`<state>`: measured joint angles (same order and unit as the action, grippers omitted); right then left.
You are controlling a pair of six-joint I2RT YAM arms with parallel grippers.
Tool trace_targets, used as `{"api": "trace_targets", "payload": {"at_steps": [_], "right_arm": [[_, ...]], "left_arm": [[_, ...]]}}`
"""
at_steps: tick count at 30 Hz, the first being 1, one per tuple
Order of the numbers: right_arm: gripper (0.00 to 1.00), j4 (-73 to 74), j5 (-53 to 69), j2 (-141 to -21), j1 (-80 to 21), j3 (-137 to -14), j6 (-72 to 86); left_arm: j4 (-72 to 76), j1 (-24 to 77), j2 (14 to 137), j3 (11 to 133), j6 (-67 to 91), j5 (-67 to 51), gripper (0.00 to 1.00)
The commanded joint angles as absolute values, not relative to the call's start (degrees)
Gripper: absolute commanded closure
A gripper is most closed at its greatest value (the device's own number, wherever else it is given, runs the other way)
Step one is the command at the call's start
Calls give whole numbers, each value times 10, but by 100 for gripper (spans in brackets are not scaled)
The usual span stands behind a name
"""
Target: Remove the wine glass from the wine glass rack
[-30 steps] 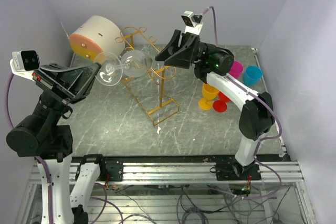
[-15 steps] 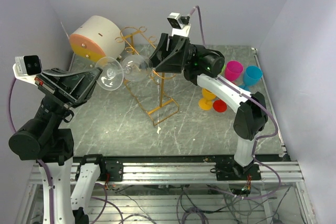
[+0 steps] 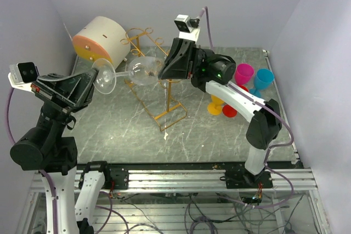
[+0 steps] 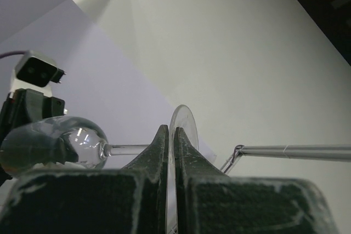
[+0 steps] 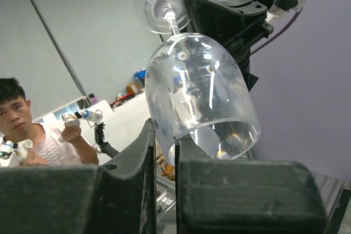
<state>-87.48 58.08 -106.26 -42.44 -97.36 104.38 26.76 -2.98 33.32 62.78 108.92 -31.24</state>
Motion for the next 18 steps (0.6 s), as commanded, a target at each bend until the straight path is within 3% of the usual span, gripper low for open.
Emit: {"api": "trace_targets", "payload": {"at_steps": [1,7,11,14,18], "right_arm": [[100,-1040,584,-1030,-430,-943,1013],[100,-991,599,-954,-429,-876,963],[100,-872,612,-868,-429,-805,853],[100,-674,609,-776,-429,-766,696],[100,-275,527,-632,-431,-781,385]], "left_arm": [[257,-32,326,618,1063,-346,93],[211,-32,322,611,1020,-345,92],[170,-32,318,598,985,-343,79],[152,-32,315,579,970,-339,71],[79,-32,319,587,903,-332,67]]}}
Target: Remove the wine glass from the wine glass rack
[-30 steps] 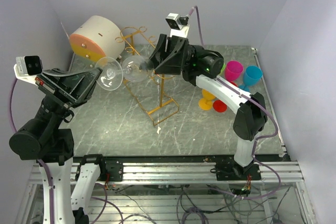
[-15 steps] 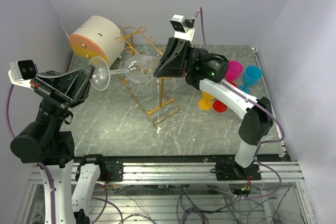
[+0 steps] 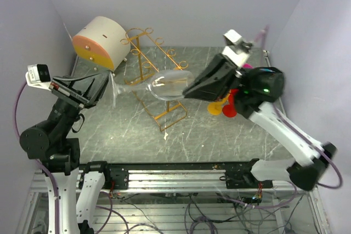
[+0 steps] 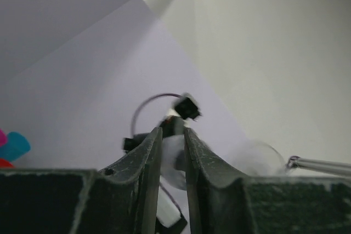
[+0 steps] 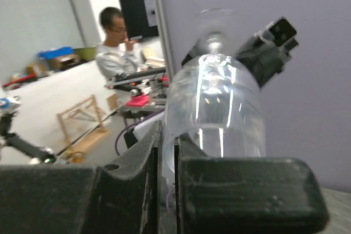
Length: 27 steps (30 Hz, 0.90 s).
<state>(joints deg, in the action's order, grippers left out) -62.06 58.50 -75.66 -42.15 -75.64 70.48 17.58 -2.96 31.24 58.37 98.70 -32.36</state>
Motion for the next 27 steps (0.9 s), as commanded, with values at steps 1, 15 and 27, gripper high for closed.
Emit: {"api": "trace_targets", "payload": {"at_steps": [1,15,27], "right_arm": [[100,-191,487,-608,-431,-793,333],[100,480,-271,-513,-431,-991,105],[100,759,-562,-570,-436,-1010,266]], "left_arm": [[46,-32,323,600,871,-329,67],[-364,-32,461,835,466,-209,67],[-494,-32,502,788,291,-63,70]]}}
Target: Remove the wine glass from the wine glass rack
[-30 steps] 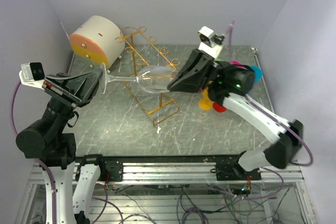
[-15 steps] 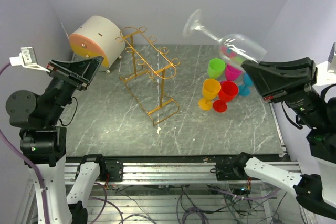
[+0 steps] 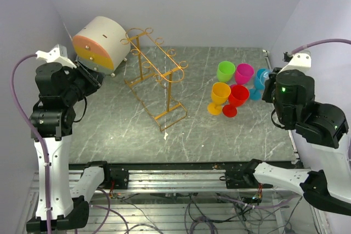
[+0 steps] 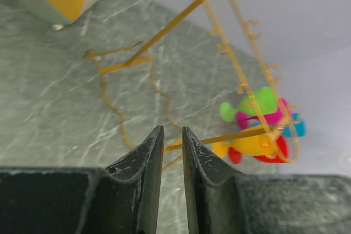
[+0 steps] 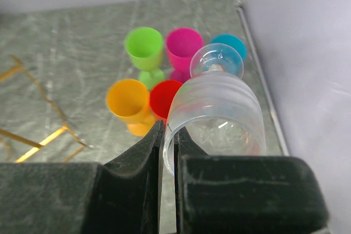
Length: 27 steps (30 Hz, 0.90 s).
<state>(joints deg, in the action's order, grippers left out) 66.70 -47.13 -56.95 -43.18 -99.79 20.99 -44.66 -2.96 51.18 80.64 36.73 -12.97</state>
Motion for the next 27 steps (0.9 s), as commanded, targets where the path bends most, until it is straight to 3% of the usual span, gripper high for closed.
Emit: {"api": "trace_targets", "payload": {"at_steps": [1,13,22,27], "right_arm": [[100,763,-557,-575,-437,-1001,264],[100,738,-535,-684,-418,-1038,204],[100,690,-390,-794,-250,-1187,153],[100,681,-333,-800,-151,-1169,167]], "left_arm": [[-497,-32,500,778,286,-57,70],[-491,-32,439,656,245,-30,71],[-474,-32,367,592,233,-7,71],[-467,-32,346,575,238,-13,71]]}}
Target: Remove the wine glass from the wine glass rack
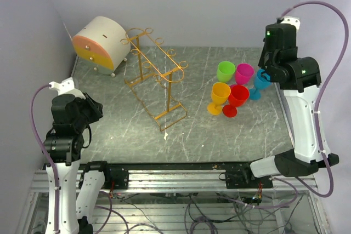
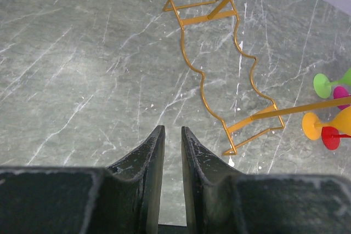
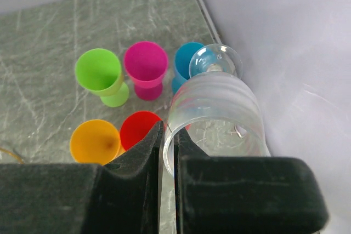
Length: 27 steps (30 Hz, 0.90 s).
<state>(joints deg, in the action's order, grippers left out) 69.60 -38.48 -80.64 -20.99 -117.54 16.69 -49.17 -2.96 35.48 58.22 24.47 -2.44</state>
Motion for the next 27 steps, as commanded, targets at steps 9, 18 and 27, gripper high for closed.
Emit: {"api": "trace_targets", "payload": {"at_steps": [9,18,27], "right_arm": [[100,658,-184,-734,-28,-1022,171],[100,601,-43,-695,73,-843,181],[100,512,16,-696,102,-725,201]], "left_arm": [[-444,-32,345,534,250,-45,71],[-431,-32,339,508,258,-51,71],[-433,-32,338,506,258,-52,71]]}}
